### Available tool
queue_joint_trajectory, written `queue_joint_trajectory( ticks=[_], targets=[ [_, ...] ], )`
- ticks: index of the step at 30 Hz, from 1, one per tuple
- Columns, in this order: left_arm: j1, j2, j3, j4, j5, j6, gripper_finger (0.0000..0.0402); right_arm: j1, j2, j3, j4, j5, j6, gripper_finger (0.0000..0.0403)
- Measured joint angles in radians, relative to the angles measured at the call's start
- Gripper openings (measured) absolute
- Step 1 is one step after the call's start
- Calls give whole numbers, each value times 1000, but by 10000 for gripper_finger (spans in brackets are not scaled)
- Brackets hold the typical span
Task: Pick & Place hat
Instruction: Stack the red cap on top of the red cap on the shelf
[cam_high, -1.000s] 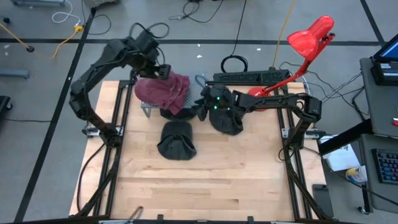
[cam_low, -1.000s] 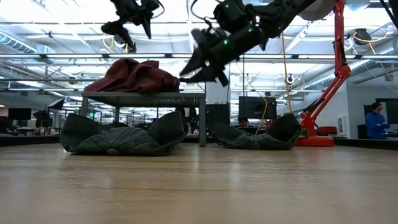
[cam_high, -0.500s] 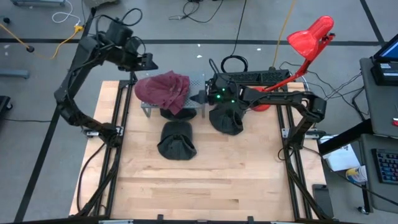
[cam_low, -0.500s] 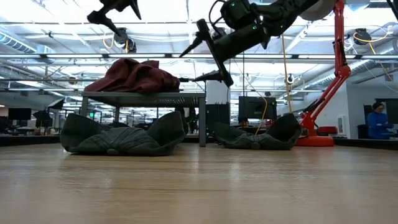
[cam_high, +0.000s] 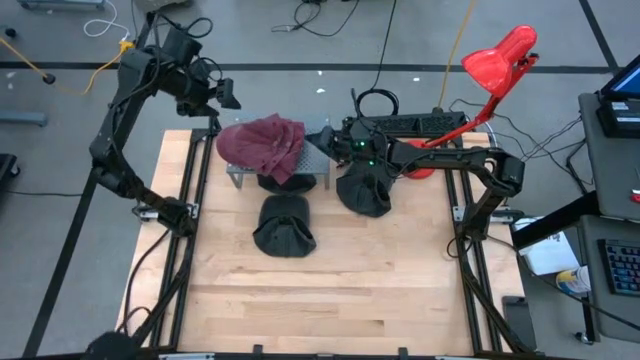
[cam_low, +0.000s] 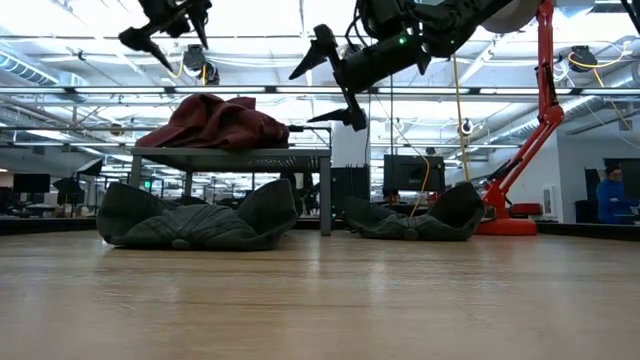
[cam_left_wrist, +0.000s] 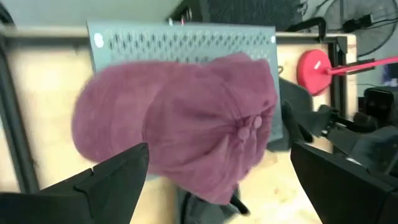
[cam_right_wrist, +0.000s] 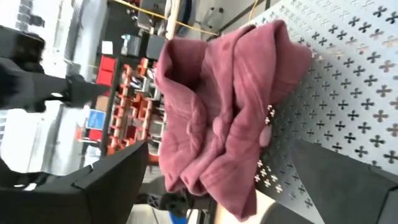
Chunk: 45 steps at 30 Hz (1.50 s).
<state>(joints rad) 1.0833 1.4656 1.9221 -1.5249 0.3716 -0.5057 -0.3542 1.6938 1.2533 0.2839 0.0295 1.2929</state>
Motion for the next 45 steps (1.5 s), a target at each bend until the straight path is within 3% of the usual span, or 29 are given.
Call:
queue_joint_trajectory(
  ticks=[3, 12, 20, 24, 30, 36, 45],
  targets=[
    [33, 20, 0, -20, 54, -1, 395, 0, 0, 0, 14, 27, 11, 391],
    [41, 64, -22, -45, 74, 39, 395, -12, 29, 0, 59, 44, -14, 391],
    [52, 59, -194, -28, -87, 40, 395, -17, 63, -3, 93, 25, -6, 391],
    [83, 59, -254, 49, -93, 22, 395, -18, 82, 3, 128, 48, 4, 391],
    [140, 59, -299, 125, -5, 51, 395, -18, 105, 3, 176, 50, 4, 391],
    [193, 57, -318, 113, 3, 100, 395, -18, 120, 2, 174, 54, 5, 391],
    [196, 58, -353, 133, 65, 125, 395, -11, 207, 123, 180, 23, -27, 391]
  ],
)
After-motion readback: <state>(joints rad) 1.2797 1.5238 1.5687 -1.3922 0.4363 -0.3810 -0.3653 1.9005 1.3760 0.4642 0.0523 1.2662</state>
